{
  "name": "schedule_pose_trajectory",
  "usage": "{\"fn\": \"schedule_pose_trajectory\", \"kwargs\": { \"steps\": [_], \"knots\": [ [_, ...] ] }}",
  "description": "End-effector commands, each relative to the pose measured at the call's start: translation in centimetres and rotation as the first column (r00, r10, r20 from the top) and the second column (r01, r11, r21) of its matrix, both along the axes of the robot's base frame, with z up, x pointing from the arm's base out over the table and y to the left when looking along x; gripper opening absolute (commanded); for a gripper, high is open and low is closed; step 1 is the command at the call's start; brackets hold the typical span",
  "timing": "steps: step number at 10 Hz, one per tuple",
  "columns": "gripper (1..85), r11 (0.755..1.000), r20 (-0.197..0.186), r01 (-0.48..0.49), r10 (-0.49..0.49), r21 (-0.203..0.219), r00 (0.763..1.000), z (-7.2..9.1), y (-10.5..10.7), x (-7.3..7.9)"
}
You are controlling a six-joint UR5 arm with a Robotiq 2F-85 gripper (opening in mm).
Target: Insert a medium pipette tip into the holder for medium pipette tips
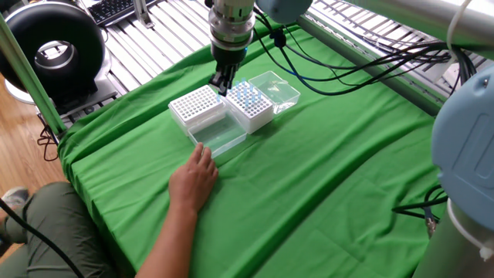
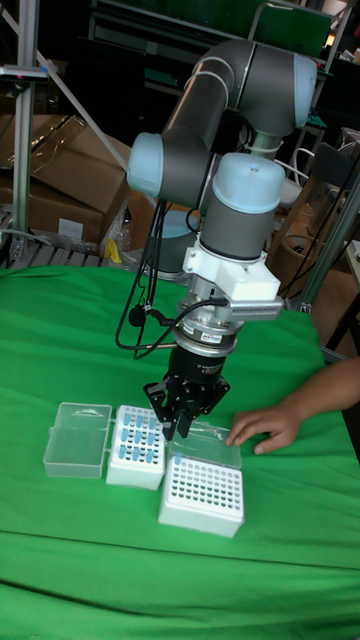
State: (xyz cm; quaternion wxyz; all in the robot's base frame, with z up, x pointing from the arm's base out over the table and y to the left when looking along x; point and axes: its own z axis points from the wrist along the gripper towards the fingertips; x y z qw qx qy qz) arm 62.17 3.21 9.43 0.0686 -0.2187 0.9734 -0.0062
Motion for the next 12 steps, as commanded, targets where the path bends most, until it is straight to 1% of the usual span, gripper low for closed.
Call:
{"fn": "schedule_pose_trajectory", "kwargs": {
  "steps": [1, 3, 4, 5, 6, 8, 9, 10, 11, 12],
  "knots": [
    [27.3, 1.0, -0.015, 0.004, -0.004, 0.01, 1.0, 0.4, -0.5, -1.0],
    [28.3, 0.999, -0.033, 0.031, -0.03, 0.037, 0.999, -0.1, -0.5, -3.2],
    [28.3, 0.998, -0.045, 0.043, -0.042, 0.04, 0.998, -0.1, -0.8, -4.4],
    [27.3, 0.998, -0.048, 0.053, -0.05, 0.044, 0.998, -0.1, -1.0, -5.2],
    [27.3, 0.998, -0.037, 0.054, -0.053, 0.04, 0.998, -0.3, -1.3, -5.8],
    [27.3, 0.999, -0.025, 0.039, -0.039, 0.016, 0.999, -0.7, -2.0, -5.9],
    [27.3, 0.999, -0.024, 0.037, -0.037, 0.017, 0.999, -0.8, -2.0, -6.0],
    [30.7, 0.999, -0.03, 0.041, -0.04, 0.02, 0.999, -0.7, -1.7, -5.9],
    [33.0, 0.998, -0.043, 0.054, -0.053, 0.036, 0.998, -0.5, -1.0, -5.6],
    [35.7, 0.989, -0.081, 0.118, -0.111, 0.086, 0.991, -0.5, 0.3, -6.4]
  ]
}}
